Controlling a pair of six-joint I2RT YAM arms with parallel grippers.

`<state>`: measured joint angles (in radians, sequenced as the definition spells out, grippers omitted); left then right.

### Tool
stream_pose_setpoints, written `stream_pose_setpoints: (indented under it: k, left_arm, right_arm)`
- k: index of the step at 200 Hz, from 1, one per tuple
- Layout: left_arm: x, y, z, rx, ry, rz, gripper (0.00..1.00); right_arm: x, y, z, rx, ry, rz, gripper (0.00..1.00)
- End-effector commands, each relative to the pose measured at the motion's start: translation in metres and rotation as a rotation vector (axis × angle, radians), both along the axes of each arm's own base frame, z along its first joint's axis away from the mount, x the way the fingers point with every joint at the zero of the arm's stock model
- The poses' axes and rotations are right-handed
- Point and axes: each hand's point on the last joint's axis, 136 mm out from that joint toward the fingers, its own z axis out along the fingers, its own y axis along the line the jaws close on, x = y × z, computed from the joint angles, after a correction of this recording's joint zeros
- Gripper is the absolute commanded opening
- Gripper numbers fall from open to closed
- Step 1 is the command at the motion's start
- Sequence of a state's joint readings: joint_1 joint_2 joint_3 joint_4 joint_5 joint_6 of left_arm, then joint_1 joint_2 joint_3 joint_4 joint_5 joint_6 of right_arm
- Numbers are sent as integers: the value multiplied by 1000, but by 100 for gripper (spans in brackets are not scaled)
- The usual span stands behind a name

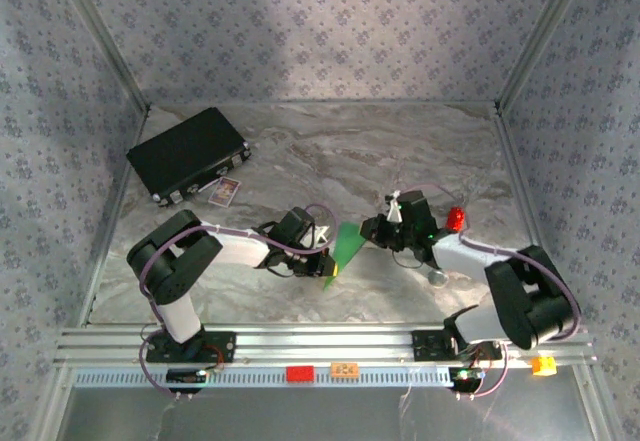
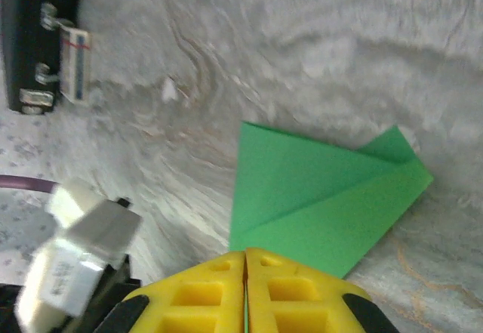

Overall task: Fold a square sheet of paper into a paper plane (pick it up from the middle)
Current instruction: Fold the wing for the fifth time at the center of the table.

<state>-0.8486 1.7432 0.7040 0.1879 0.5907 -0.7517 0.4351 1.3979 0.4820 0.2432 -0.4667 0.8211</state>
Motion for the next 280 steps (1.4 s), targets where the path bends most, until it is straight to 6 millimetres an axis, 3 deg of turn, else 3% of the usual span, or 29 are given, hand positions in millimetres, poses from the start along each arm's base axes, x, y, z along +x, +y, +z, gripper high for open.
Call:
stream_pose_setpoints:
  k: [1,38,68,136,160,215,251,280]
  left_arm:
    - [-7,18,-21,97,38,12,0]
    - [-8,17,-20,95,37,11,0]
    - [-7,17,-20,98,38,8,0]
    - [-8,18,-20,99,37,13,0]
    - [-8,18,-20,97,34,15,0]
    - [-5,15,-16,83,28,21,0]
    - [-1,6,0,54,9,17,0]
    - [4,-4,22,22,-19,6,1]
  right_arm:
    - [10,3,-8,-13,6,4,10]
    - [25,-24,-33,-59,56,-75,9]
    - [33,-38,-34,-59,60,-117,8]
    - [34,-35,9,5,-24,-105,9]
    - [23,-16,16,27,-39,-36,9]
    - [-1,17,-10,14,30,63,7]
    - [-9,0,-46,-88,128,23,3]
    - [-14,-6,-59,-117,169,16,2]
